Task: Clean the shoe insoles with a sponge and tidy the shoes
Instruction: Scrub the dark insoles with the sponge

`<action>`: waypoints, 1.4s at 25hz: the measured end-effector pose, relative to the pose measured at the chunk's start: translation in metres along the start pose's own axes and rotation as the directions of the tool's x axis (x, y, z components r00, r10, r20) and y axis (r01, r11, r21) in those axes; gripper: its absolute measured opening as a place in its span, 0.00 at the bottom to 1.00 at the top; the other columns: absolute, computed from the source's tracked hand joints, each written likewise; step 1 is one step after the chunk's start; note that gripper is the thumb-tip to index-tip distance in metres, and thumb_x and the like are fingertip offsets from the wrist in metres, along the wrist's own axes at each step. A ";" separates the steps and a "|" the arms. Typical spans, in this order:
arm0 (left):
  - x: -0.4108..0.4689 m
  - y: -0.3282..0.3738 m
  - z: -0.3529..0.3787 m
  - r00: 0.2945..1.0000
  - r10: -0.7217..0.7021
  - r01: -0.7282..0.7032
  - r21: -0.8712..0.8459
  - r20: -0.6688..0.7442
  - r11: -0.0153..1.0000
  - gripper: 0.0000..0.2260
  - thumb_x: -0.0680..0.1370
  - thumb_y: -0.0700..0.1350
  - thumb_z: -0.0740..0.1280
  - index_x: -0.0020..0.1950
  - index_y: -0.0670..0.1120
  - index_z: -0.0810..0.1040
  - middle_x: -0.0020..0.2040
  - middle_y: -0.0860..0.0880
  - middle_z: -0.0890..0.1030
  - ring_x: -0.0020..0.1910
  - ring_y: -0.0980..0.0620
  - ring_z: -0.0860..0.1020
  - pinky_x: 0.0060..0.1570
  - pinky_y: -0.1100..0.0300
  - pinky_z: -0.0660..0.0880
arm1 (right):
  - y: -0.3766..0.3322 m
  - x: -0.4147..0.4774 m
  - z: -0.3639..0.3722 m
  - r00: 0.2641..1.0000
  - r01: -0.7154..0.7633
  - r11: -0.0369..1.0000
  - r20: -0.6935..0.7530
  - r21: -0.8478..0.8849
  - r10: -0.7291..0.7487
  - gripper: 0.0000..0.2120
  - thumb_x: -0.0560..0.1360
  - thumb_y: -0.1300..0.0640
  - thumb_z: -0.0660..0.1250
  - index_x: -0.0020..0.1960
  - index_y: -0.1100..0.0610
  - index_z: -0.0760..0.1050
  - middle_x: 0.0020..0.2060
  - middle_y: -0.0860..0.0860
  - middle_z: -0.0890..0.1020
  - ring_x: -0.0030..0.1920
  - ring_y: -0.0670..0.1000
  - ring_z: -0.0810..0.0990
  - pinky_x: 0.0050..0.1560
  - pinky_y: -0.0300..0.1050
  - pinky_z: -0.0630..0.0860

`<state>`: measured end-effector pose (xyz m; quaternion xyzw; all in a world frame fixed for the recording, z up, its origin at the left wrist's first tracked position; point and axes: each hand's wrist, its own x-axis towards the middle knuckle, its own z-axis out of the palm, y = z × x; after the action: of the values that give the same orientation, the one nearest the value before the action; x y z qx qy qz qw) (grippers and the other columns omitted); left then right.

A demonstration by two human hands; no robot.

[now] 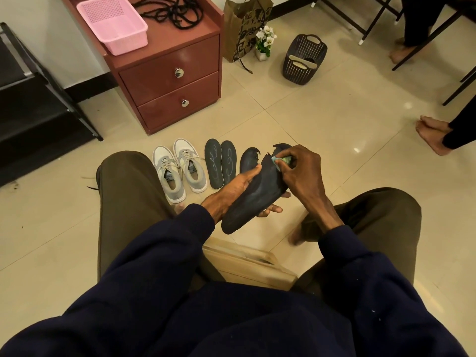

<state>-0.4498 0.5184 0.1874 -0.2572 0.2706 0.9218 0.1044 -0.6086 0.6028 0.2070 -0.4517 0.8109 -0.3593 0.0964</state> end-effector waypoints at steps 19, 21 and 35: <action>0.003 0.004 -0.007 0.955 0.178 -0.225 -0.188 -0.238 0.956 0.19 0.84 0.57 0.61 0.61 0.43 0.80 0.52 0.42 0.86 0.50 0.45 0.84 0.59 0.47 0.78 | -0.031 -0.020 0.015 0.959 0.097 0.995 0.268 -0.017 -0.089 0.04 0.74 0.61 0.77 0.48 0.56 0.85 0.44 0.49 0.83 0.39 0.44 0.82 0.37 0.33 0.78; 0.002 0.003 -0.004 0.964 0.136 -0.182 -0.193 -0.229 0.964 0.20 0.84 0.57 0.61 0.63 0.42 0.79 0.55 0.41 0.85 0.55 0.43 0.82 0.65 0.43 0.73 | -0.017 -0.013 0.009 0.993 0.038 0.988 0.119 -0.147 -0.020 0.06 0.73 0.61 0.77 0.50 0.57 0.84 0.47 0.51 0.83 0.43 0.48 0.82 0.41 0.36 0.79; 0.002 0.002 -0.008 0.920 0.268 -0.316 -0.135 -0.286 0.939 0.19 0.86 0.56 0.59 0.62 0.44 0.80 0.53 0.44 0.86 0.50 0.46 0.85 0.59 0.49 0.79 | -0.036 -0.029 0.014 0.927 0.126 0.992 0.355 0.005 -0.120 0.04 0.74 0.61 0.76 0.48 0.57 0.85 0.43 0.47 0.83 0.40 0.42 0.80 0.39 0.31 0.76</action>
<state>-0.4487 0.5124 0.1821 -0.3420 0.2338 0.9052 -0.0951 -0.5609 0.6073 0.2157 -0.5598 0.7535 -0.2701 0.2141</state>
